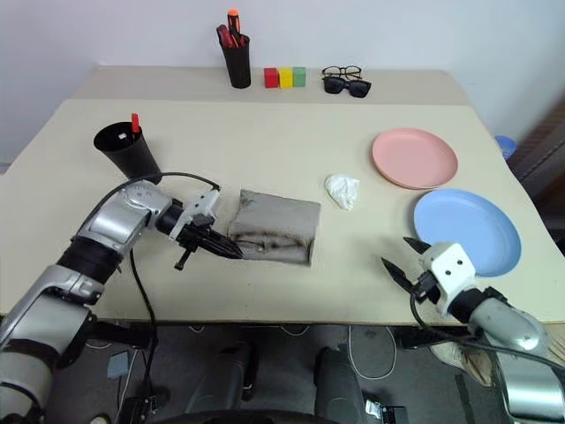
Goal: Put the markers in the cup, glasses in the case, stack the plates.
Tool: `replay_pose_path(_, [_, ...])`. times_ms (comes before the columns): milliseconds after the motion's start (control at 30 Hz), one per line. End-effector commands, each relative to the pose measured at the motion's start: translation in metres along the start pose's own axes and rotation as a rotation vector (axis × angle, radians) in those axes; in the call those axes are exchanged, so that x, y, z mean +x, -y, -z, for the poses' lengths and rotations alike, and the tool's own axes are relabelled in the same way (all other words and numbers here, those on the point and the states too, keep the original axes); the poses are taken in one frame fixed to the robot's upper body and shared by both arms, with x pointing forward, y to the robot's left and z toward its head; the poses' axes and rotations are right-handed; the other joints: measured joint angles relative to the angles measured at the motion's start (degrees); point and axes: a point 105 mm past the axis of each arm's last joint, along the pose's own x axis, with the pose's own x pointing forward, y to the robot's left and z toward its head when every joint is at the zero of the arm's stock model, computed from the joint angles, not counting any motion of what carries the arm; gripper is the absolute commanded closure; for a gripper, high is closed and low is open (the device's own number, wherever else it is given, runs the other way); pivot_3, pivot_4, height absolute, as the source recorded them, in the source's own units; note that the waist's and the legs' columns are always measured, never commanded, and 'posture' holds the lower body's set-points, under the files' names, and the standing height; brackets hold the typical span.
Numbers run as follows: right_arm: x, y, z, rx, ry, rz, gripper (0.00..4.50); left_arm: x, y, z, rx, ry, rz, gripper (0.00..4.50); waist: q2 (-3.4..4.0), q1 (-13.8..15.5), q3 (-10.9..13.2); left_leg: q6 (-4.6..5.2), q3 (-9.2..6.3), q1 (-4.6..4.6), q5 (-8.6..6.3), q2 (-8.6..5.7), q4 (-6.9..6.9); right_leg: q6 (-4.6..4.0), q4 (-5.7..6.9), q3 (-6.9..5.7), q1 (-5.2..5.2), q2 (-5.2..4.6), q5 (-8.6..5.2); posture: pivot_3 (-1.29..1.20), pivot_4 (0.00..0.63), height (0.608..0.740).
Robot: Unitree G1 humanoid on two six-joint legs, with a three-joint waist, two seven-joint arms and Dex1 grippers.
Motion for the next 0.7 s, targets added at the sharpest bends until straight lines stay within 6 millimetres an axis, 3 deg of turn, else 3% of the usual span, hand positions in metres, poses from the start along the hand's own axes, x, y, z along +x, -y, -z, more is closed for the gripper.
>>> replay_pose_path(33, [0.002, 0.009, -0.008, 0.005, 0.018, 0.018, 1.53, -0.023, -0.015, -0.045, 0.051, 0.14, -0.131, 4.48, 0.0, -0.08, 0.0, 0.0, -0.02, -0.08, 0.0, 0.0, 0.02, 0.0, -0.02, -0.02, -0.04, 0.0, 0.0, 0.0, 0.15, 0.74])
replay_pose_path(233, [0.01, 0.013, -0.012, 0.009, 0.023, 0.026, 1.53, -0.044, -0.041, -0.059, 0.06, 0.181, -0.306, 4.48, 0.03, -0.45, -0.02, 0.03, -0.01, -0.12, 0.01, -0.03, -0.01, 0.07, 0.04, -0.03, -0.11, 0.05, 0.0, 0.0, 0.15, 0.74])
replay_pose_path(433, [0.014, 0.007, -0.016, 0.018, 0.028, 0.016, 1.53, -0.044, -0.046, -0.068, 0.071, 0.228, -0.339, 4.48, 0.02, -0.35, -0.01, 0.04, -0.01, -0.09, 0.01, -0.03, 0.02, 0.1, 0.12, -0.03, -0.1, 0.06, -0.01, 0.0, 0.15, 0.74])
replay_pose_path(700, [0.011, 0.004, -0.022, 0.032, 0.04, 0.034, 1.53, -0.029, -0.087, -0.094, 0.169, 0.221, -0.549, 4.48, 0.0, -0.21, 0.0, 0.04, -0.03, -0.1, 0.01, -0.06, 0.06, 0.18, 0.1, -0.03, -0.06, 0.05, 0.02, 0.0, 0.15, 0.74])
